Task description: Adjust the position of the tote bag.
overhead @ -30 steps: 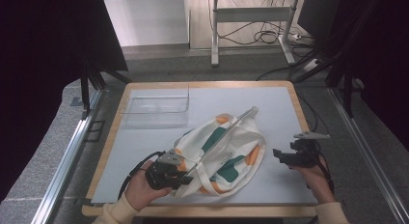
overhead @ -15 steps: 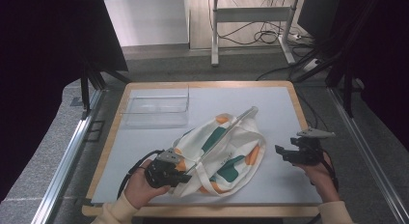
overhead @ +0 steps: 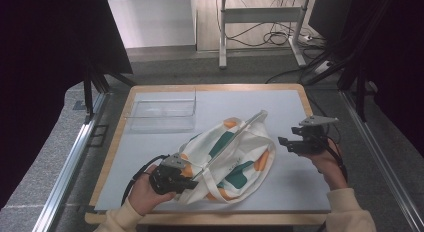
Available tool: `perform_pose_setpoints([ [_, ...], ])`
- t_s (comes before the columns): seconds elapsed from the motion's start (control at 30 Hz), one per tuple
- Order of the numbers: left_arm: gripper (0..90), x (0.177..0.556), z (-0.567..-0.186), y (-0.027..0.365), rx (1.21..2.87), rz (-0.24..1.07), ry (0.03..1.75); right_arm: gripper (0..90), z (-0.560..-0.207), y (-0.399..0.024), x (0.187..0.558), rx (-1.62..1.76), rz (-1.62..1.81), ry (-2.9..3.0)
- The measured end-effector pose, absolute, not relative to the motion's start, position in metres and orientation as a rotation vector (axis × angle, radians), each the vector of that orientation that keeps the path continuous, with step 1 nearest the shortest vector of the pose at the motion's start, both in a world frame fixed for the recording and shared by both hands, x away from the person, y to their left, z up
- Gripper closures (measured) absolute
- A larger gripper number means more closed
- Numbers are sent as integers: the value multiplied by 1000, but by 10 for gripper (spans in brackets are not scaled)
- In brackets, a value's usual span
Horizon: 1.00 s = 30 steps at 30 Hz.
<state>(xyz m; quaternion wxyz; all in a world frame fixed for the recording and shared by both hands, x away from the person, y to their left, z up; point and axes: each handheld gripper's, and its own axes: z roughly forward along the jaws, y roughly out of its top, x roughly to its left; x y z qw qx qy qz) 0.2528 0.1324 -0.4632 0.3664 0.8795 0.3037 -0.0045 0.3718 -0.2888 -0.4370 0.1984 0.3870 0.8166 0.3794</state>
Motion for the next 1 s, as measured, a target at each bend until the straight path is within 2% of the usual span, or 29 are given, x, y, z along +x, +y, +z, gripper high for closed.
perform_pose_setpoints([
  [0.37, 847, 252, -463, 132, 2265, -12, 777, 311, -430, -272, 397, 1106, 1067, 2314],
  [1.0, 845, 252, -464, 132, 2277, -10, 763, 304, -419, -261, 415, 1047, 1050, 2317],
])
